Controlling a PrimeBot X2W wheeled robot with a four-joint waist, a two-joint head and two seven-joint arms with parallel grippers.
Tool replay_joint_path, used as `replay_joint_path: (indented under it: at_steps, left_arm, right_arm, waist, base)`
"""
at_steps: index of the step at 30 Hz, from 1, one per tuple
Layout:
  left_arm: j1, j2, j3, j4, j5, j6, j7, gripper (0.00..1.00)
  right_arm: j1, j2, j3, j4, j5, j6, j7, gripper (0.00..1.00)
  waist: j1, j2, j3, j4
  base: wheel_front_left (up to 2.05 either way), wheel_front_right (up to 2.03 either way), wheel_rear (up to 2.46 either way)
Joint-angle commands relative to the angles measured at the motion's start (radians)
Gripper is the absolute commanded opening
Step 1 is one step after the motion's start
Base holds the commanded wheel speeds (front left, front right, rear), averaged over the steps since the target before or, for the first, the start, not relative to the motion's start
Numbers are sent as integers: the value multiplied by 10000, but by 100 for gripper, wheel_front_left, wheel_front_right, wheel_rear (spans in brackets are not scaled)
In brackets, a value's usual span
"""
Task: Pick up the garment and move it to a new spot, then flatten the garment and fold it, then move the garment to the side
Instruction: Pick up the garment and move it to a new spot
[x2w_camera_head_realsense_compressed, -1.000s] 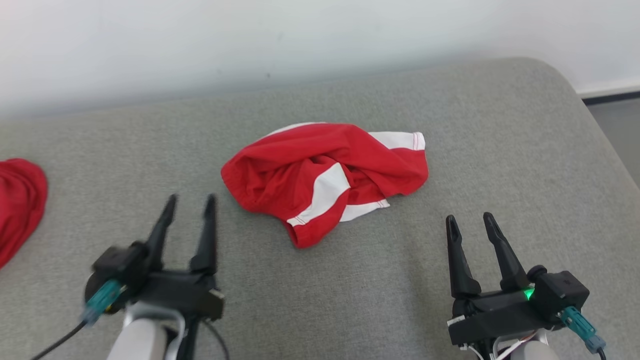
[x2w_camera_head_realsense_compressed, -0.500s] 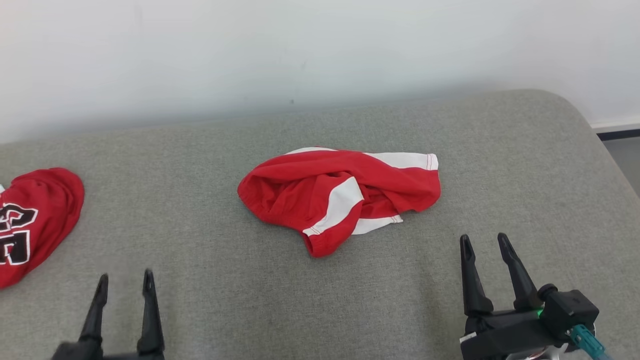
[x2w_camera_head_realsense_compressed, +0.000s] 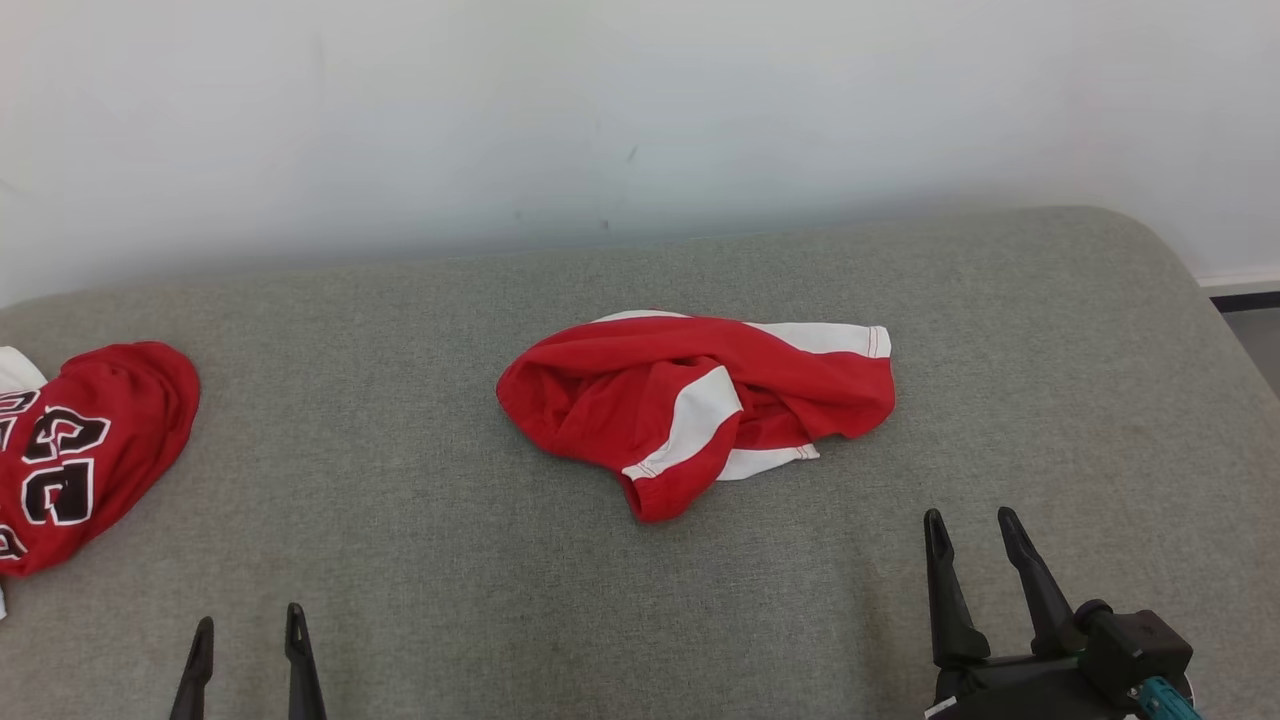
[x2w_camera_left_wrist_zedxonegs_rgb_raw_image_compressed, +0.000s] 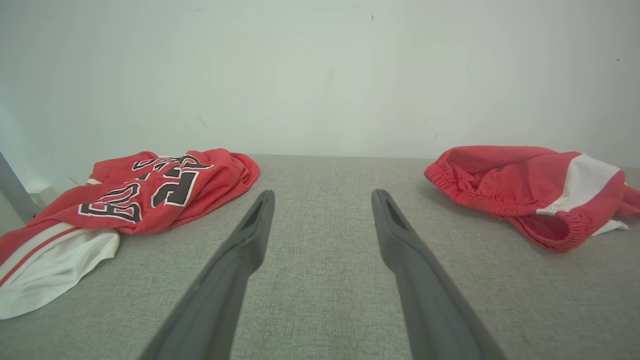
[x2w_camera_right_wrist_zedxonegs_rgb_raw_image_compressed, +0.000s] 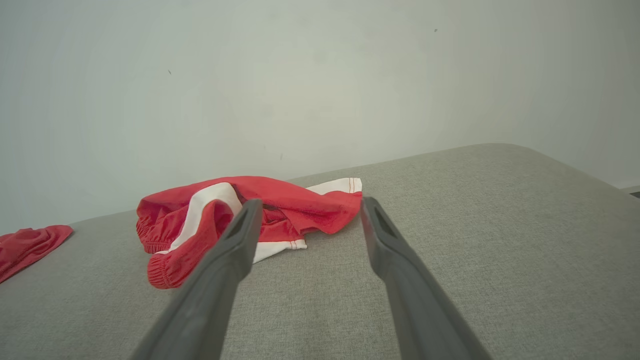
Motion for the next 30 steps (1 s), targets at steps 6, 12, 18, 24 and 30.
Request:
replay_joint_path:
  at_steps: [6, 12, 18, 24, 30]
  left_arm:
    - [230, -28, -158, -102, -57, 202, -34, 100]
    - [198, -30, -253, -35, -70, 345, -34, 100]
    - [156, -30, -353, -36, 8, 404, -34, 100]
    - [139, -30, -332, -14, 64, 388, -34, 100]
    - [124, -30, -297, -7, 48, 406, -34, 100]
  right_arm:
    - [100, 1, 3, 80, -149, -20, -8, 100]
    - [84, 1, 1, 114, -197, -20, -8, 100]
    - [53, 1, 13, 133, -187, -20, -8, 100]
    - [37, 0, 58, 166, -174, -20, -8, 100]
    - [43, 1, 84, 148, -169, -20, -8, 100]
  waist:
    - [1, 0, -6, 24]
    - [1, 0, 30, 30]
    - [1, 0, 57, 53]
    - [1, 0, 60, 56]
    - [1, 0, 72, 51]
  base:
    - [0, 0, 0]
    - [0, 0, 0]
    - [0, 0, 0]
    - [0, 0, 0]
    - [0, 0, 0]
